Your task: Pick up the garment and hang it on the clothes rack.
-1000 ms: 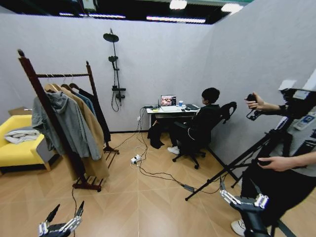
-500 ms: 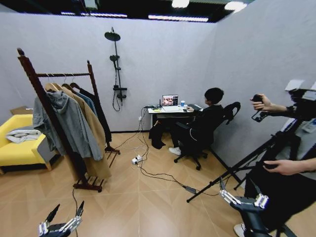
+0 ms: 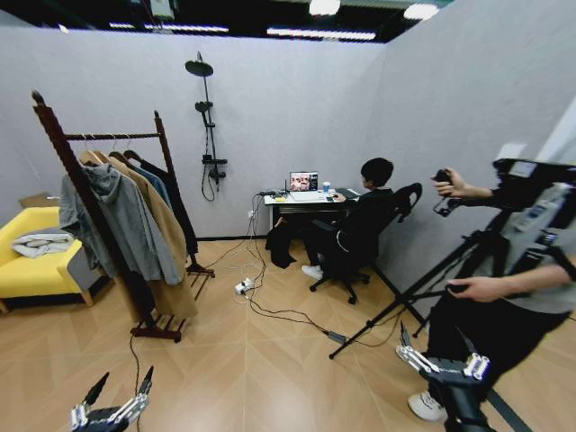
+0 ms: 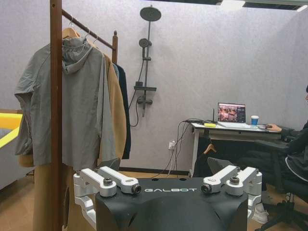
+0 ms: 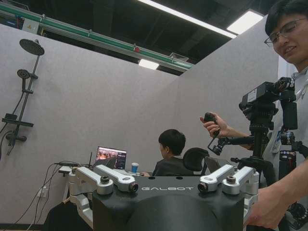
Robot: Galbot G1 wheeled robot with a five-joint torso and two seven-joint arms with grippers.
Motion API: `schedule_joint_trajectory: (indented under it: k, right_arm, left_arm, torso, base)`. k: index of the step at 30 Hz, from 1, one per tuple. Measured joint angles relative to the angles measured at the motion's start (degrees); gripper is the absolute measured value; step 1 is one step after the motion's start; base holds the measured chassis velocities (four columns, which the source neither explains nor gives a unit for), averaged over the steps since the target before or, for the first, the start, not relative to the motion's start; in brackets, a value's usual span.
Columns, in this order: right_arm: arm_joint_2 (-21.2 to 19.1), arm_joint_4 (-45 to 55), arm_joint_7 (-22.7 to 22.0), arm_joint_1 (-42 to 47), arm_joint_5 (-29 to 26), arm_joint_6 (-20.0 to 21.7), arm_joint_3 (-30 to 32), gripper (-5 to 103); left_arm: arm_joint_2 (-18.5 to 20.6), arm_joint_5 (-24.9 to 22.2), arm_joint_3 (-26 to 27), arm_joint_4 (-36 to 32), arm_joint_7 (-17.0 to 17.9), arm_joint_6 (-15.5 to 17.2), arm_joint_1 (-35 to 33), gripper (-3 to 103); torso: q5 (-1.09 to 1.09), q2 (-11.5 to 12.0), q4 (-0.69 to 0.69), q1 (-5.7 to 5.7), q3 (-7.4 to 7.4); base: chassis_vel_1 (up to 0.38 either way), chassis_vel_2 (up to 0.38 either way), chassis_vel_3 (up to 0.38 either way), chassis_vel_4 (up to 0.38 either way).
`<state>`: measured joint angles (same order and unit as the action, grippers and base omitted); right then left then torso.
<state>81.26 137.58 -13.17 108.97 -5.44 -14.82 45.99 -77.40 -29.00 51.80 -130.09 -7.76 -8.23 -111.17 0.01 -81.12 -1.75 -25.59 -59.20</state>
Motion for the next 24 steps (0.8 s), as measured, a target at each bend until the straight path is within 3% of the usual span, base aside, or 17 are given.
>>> schedule_joint_trajectory:
  k: [14,24]
  right_arm:
    - [0.0,0.0,0.01,-0.03,0.0,0.0,-0.01,100]
    - [0.01,0.0,0.01,-0.02,0.0,0.0,-0.01,100]
  left_arm:
    - [0.0,0.0,0.0,0.0,0.03,0.0,0.0,100]
    - [0.0,0.0,0.01,0.0,0.04,0.0,0.0,100]
  torso:
    - [-0.01,0.08,0.01,-0.11,-0.05]
    - [-0.01,0.05,0.01,-0.07,-0.03]
  base:
    - [-0.008,0.034,0.007,-0.032]
    - [-0.059,-0.097,0.07,0.083]
